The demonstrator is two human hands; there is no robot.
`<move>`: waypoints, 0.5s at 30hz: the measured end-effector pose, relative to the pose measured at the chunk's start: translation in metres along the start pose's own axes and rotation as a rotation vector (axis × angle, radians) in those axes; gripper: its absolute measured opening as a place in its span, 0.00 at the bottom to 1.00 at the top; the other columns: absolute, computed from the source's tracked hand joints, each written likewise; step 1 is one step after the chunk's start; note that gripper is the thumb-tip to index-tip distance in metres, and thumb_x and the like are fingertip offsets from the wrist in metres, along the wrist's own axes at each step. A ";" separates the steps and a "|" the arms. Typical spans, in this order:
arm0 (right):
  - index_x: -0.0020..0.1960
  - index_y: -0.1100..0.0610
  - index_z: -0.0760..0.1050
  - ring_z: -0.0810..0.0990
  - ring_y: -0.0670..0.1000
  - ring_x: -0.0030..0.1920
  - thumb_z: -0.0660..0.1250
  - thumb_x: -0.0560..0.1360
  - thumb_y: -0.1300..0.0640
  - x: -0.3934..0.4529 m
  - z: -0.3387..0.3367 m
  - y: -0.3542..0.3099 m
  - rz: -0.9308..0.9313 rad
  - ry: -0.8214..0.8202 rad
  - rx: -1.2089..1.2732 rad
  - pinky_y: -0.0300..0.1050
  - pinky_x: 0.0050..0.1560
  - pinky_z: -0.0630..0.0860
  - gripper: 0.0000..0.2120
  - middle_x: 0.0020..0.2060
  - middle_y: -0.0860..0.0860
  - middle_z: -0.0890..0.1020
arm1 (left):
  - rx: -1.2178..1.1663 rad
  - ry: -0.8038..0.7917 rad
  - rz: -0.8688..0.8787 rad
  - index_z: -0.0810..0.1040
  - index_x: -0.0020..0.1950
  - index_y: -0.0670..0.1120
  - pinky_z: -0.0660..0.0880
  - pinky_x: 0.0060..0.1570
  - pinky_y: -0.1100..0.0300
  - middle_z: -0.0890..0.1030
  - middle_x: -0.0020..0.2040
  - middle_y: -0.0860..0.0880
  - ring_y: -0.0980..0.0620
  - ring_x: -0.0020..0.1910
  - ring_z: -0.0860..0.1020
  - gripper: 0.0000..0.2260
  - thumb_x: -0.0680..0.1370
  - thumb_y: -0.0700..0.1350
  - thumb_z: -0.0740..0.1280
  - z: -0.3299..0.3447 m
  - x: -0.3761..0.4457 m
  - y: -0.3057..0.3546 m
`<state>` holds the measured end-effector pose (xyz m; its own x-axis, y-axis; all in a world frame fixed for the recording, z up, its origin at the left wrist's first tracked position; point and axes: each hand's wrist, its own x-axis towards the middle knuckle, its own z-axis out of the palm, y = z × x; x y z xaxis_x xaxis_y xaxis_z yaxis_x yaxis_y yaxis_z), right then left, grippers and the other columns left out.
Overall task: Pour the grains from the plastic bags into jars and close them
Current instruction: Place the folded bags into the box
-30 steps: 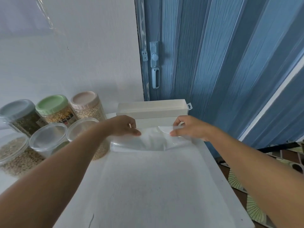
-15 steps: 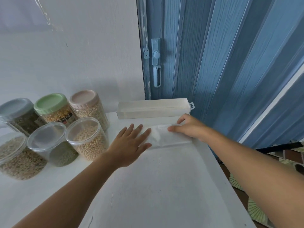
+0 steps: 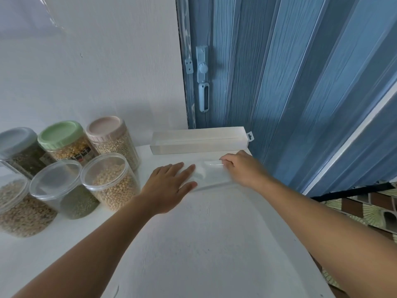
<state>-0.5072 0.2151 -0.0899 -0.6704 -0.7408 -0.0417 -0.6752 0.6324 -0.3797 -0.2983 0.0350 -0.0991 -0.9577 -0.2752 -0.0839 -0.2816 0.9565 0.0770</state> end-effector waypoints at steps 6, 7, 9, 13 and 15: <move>0.59 0.44 0.80 0.72 0.61 0.64 0.63 0.81 0.56 0.001 0.007 -0.014 0.005 0.169 -0.209 0.61 0.67 0.68 0.12 0.62 0.54 0.73 | 0.016 -0.019 -0.010 0.37 0.84 0.61 0.45 0.82 0.46 0.43 0.86 0.50 0.44 0.84 0.43 0.35 0.78 0.72 0.30 0.008 0.005 -0.001; 0.65 0.47 0.80 0.72 0.62 0.67 0.67 0.79 0.58 -0.004 0.010 -0.019 -0.099 0.287 -0.282 0.66 0.71 0.65 0.16 0.66 0.56 0.73 | 0.026 -0.019 -0.010 0.37 0.84 0.61 0.45 0.82 0.45 0.42 0.86 0.49 0.44 0.84 0.42 0.35 0.78 0.72 0.30 0.010 0.005 0.000; 0.77 0.49 0.70 0.65 0.62 0.77 0.62 0.84 0.50 -0.013 0.014 -0.025 -0.321 0.277 -0.310 0.68 0.78 0.54 0.22 0.76 0.57 0.69 | 0.046 -0.010 -0.015 0.36 0.83 0.61 0.44 0.82 0.45 0.41 0.86 0.49 0.44 0.84 0.41 0.34 0.79 0.71 0.30 0.013 0.004 0.000; 0.84 0.44 0.39 0.38 0.53 0.83 0.38 0.81 0.27 -0.021 0.023 -0.015 -0.301 -0.115 -0.361 0.59 0.81 0.35 0.38 0.84 0.49 0.43 | 0.019 0.020 -0.041 0.36 0.83 0.61 0.44 0.82 0.47 0.42 0.86 0.50 0.45 0.85 0.43 0.33 0.79 0.71 0.32 0.016 0.005 0.001; 0.84 0.43 0.36 0.35 0.51 0.83 0.39 0.80 0.26 -0.017 0.024 -0.009 -0.287 -0.152 -0.312 0.56 0.81 0.35 0.38 0.84 0.47 0.40 | -0.020 0.033 -0.054 0.37 0.84 0.62 0.44 0.82 0.48 0.44 0.86 0.51 0.46 0.85 0.44 0.34 0.79 0.71 0.31 0.014 0.006 0.000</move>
<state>-0.4821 0.2163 -0.1081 -0.4058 -0.9061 -0.1192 -0.9031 0.4176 -0.0996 -0.3036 0.0346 -0.1133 -0.9423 -0.3301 -0.0561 -0.3341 0.9379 0.0934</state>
